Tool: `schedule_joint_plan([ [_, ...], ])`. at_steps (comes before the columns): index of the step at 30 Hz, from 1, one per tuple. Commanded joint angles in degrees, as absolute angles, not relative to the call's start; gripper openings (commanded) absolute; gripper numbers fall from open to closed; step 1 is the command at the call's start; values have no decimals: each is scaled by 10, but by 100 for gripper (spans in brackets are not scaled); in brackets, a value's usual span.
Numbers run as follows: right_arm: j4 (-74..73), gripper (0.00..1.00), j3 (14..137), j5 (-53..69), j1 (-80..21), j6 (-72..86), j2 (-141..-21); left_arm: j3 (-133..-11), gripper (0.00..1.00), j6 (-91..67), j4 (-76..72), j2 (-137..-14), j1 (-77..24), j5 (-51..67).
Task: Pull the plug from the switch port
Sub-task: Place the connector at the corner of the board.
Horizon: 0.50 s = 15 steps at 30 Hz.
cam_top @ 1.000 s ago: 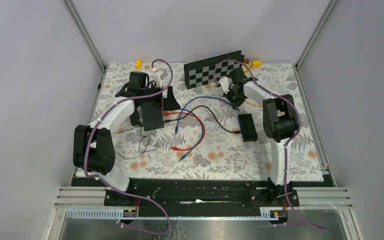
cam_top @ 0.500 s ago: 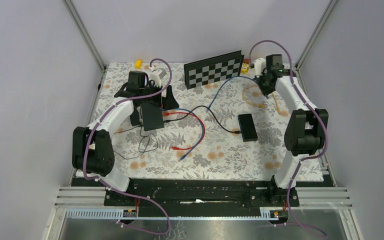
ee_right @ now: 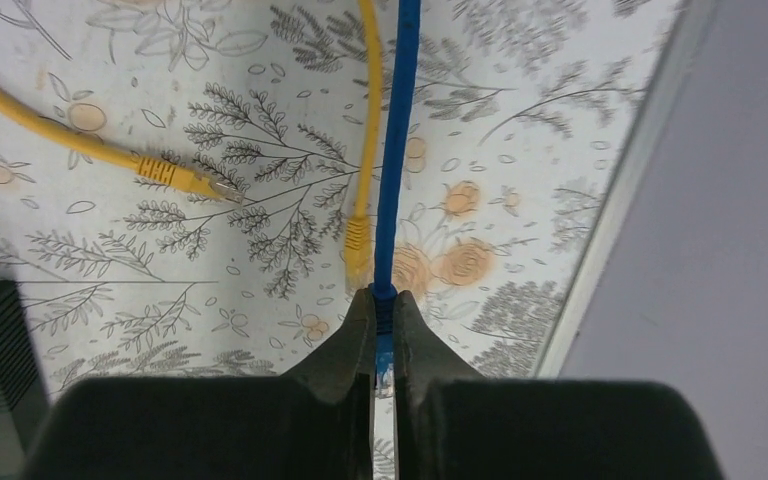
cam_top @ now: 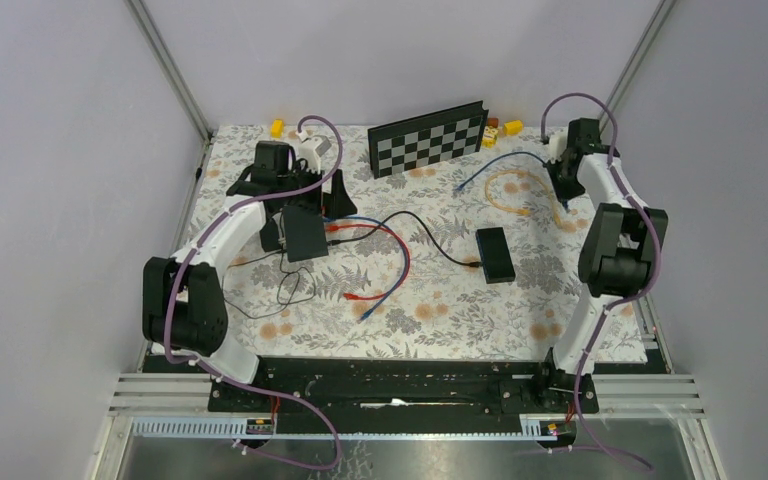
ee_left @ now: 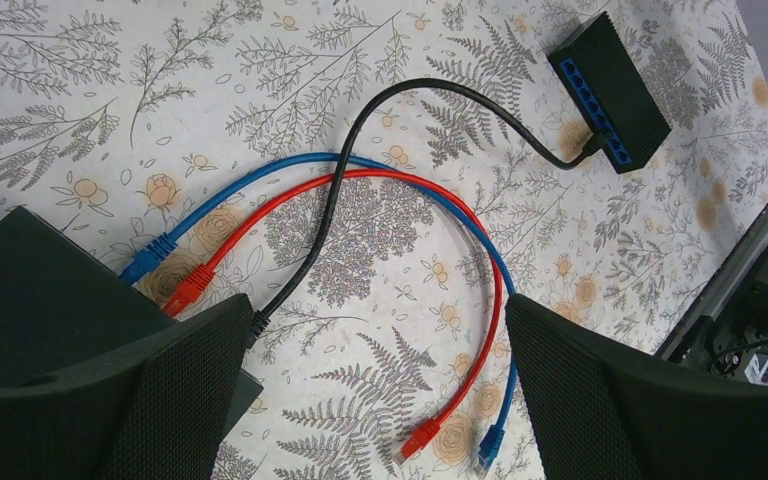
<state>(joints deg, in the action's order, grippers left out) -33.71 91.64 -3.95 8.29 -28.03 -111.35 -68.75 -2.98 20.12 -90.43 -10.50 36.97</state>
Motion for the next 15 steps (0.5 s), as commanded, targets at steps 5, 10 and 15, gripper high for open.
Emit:
schedule_joint_plan([
  [5, -339, 21, 921, -44, 85, -273, -1175, -685, 99, -9, 188, -864, -102, 358],
  [10, -340, 56, 901, -20, 85, -266, -1152, -684, 99, -4, 176, -867, -103, 353],
  [15, -345, 83, 857, 73, 85, -255, -1080, -671, 99, -7, 137, -874, -106, 369],
])
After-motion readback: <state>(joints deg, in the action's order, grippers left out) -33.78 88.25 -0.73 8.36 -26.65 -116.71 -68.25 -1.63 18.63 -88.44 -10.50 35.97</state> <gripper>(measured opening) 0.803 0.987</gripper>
